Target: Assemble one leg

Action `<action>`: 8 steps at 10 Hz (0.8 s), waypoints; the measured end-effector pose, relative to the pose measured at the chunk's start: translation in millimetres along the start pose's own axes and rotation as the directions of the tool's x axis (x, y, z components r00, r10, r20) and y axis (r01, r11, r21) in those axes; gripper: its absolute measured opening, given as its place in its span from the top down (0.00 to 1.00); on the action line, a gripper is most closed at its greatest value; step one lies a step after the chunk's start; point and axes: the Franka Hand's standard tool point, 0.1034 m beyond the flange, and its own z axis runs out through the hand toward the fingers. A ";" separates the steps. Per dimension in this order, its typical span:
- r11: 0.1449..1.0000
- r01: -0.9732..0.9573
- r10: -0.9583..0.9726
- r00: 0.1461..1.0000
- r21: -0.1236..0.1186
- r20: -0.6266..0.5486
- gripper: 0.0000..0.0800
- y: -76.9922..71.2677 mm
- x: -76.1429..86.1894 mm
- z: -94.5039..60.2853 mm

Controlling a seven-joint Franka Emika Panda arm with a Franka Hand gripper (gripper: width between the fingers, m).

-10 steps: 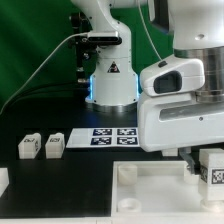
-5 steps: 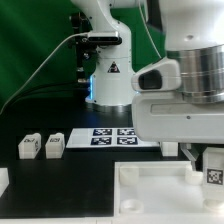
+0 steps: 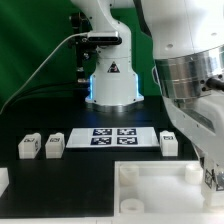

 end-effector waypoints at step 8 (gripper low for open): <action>0.965 0.261 -0.261 0.965 0.003 -0.008 0.24 0.5 -6.3 0.2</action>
Offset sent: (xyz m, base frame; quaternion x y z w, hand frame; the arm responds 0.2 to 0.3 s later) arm 0.0000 0.0000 0.0000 0.0000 0.0000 0.0000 1.0000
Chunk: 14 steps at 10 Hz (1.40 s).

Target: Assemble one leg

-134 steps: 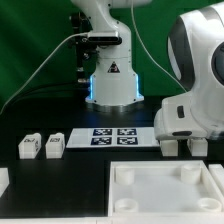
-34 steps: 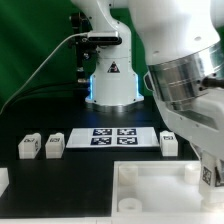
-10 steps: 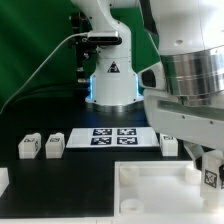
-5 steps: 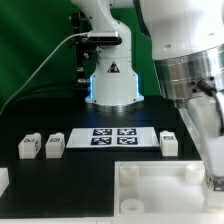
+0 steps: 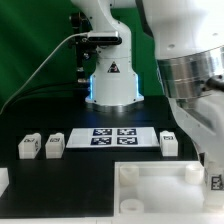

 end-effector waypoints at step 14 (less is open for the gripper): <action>0.728 0.677 -0.682 0.731 -0.109 -0.013 0.64 2.7 1.7 -1.3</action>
Offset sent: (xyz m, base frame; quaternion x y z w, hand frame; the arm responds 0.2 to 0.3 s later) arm 0.0000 0.0000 0.0000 0.0000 0.0000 -0.1790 0.9838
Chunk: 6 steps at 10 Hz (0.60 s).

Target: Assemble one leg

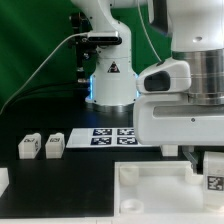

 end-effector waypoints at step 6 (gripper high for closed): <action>0.421 -0.905 0.902 0.425 0.068 0.075 0.64 2.4 1.8 1.7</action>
Offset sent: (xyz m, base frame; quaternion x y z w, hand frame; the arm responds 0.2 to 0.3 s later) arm 0.0097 -0.0005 -0.0073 0.1115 -0.0277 0.5077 0.8538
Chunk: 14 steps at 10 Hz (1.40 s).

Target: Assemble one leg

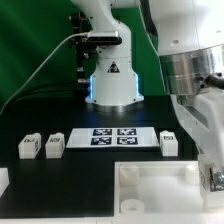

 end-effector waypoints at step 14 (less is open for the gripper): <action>0.082 0.990 -0.995 0.088 -0.116 0.042 0.19 1.3 -12.1 1.5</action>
Offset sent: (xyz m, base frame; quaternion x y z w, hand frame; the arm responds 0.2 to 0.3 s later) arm 0.0000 0.0000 0.0000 0.0000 0.0000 -0.0899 0.9960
